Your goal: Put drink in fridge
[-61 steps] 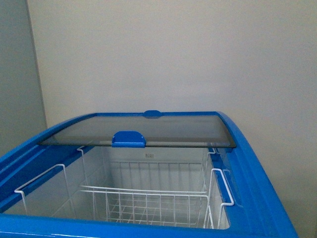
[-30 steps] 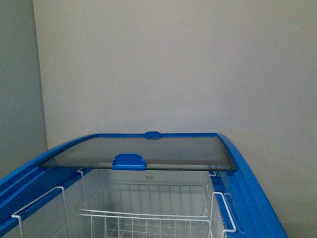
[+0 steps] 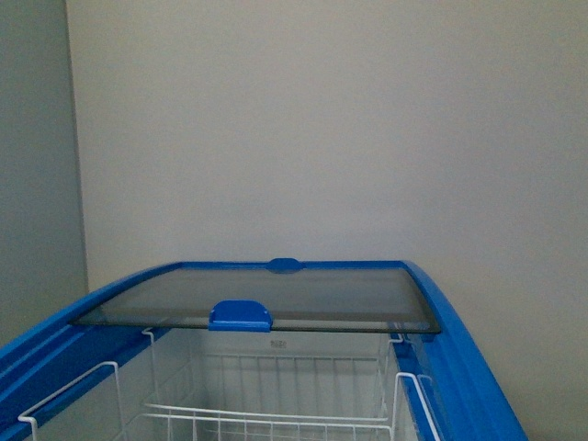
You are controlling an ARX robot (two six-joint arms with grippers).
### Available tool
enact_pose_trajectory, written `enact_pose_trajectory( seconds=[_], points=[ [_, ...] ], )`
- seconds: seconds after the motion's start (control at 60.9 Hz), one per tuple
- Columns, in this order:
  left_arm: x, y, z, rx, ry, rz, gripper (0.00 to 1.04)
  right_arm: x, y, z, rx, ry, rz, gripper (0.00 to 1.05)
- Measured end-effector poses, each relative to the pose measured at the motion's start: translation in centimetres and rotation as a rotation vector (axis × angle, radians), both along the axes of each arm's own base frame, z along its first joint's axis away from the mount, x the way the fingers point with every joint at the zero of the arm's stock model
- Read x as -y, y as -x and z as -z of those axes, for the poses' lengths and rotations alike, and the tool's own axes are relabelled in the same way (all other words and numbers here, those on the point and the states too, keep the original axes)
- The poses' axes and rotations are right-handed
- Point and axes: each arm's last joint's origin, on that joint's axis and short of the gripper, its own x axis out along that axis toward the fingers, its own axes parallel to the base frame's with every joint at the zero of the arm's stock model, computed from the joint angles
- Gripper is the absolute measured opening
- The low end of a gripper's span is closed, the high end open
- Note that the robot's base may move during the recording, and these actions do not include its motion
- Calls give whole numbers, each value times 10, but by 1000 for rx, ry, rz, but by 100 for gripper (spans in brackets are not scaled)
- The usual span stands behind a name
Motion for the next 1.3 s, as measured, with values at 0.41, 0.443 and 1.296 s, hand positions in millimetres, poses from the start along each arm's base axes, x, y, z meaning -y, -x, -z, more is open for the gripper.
enact_pose_trajectory(
  seconds=[0.41,0.443,1.296],
  points=[
    [0,0,0,0,0,0,97,0,12,12,5,1,0,3],
    [0,0,0,0,0,0,97,0,12,12,6,1,-1,3],
    [0,0,0,0,0,0,97,0,12,12,10,1,0,97]
  ],
)
